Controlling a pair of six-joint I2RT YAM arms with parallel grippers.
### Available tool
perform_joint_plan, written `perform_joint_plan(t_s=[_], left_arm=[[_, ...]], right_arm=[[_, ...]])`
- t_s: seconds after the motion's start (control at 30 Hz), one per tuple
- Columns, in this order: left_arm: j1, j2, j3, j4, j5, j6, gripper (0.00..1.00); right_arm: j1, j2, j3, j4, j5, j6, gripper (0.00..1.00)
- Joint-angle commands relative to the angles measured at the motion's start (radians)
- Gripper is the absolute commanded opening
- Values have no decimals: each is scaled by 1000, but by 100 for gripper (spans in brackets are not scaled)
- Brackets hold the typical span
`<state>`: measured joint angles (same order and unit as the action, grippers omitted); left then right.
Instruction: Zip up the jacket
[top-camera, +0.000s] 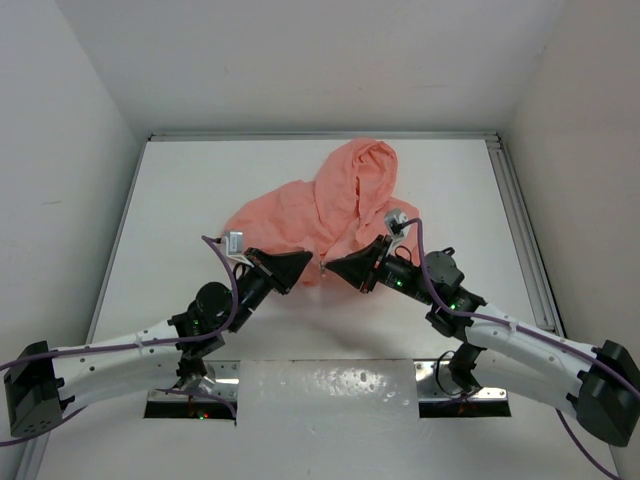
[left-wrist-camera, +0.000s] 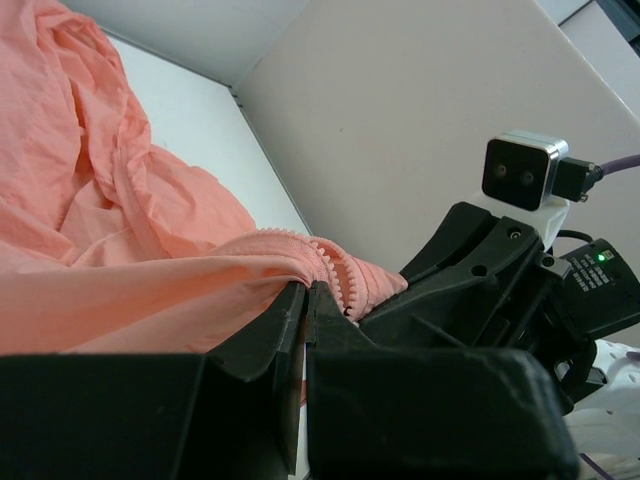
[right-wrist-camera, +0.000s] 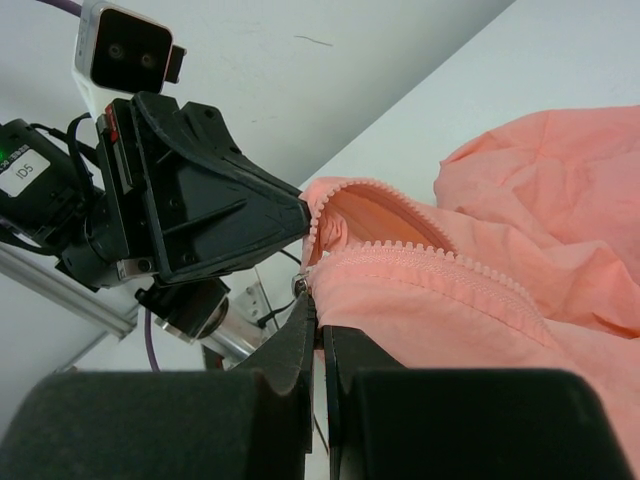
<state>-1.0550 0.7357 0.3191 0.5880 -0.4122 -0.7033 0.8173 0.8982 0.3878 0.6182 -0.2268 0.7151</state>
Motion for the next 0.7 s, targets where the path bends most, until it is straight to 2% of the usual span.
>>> perform_joint_plan(t_s=[0.0, 0.27, 0.47, 0.67], left_arm=[[-7, 2, 0, 42, -25, 13, 0], [-25, 13, -2, 48, -79, 13, 0], [-49, 96, 37, 73, -203, 71, 0], [-63, 108, 31, 98, -194, 88, 0]], right_arm=[[-4, 1, 43, 26, 14, -3, 0], [-4, -5, 57, -15, 30, 9, 0], [-3, -13, 71, -90, 79, 55, 0], [0, 1, 92, -127, 109, 52, 0]])
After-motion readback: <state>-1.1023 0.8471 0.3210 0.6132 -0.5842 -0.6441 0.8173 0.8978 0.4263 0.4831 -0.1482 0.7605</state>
